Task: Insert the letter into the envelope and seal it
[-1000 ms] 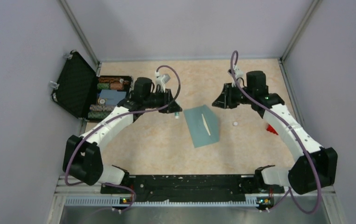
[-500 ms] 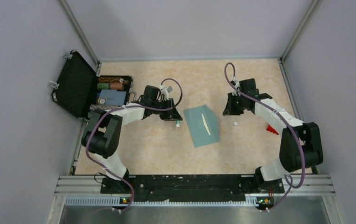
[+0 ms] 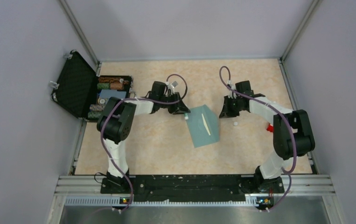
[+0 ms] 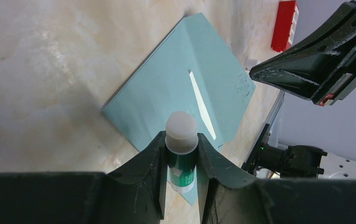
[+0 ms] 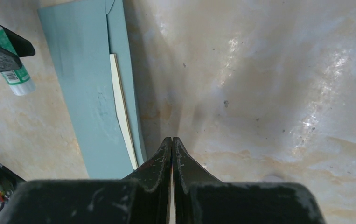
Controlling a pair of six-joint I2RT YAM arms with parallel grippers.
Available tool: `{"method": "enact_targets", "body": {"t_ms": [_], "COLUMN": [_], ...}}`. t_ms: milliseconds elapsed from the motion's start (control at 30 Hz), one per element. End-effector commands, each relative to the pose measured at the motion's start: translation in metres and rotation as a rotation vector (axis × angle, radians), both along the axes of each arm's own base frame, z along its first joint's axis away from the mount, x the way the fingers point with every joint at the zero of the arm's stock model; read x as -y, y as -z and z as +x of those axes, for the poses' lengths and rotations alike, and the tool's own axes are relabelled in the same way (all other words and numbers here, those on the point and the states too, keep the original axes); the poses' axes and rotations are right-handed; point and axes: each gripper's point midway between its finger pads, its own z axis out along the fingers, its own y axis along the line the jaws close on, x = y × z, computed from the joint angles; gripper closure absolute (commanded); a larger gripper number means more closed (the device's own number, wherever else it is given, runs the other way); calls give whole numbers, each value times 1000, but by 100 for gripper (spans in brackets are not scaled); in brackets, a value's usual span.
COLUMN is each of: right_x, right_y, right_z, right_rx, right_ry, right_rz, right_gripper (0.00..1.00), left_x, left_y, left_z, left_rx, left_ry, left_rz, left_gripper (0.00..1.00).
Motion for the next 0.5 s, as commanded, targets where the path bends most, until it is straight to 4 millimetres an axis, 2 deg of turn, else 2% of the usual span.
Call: {"method": "enact_targets", "body": {"t_ms": [0, 133, 333, 467], "right_x": [-9, -17, -33, -45], "right_y": [-3, -2, -8, -11], "right_z": [13, 10, 4, -1], "right_rx": [22, 3, -19, -40], "right_ry": [-11, -23, -62, -87], "right_rz": [61, 109, 213, 293], "right_gripper": [100, 100, 100, 100], "left_x": [32, 41, 33, 31], "left_y": [-21, -6, 25, 37], "left_z": [4, 3, 7, 6], "left_rx": [14, -13, -66, -92], "left_ry": [61, 52, -11, -51], "left_rz": [-120, -103, 1, 51], "left_gripper": [100, 100, 100, 100]}}
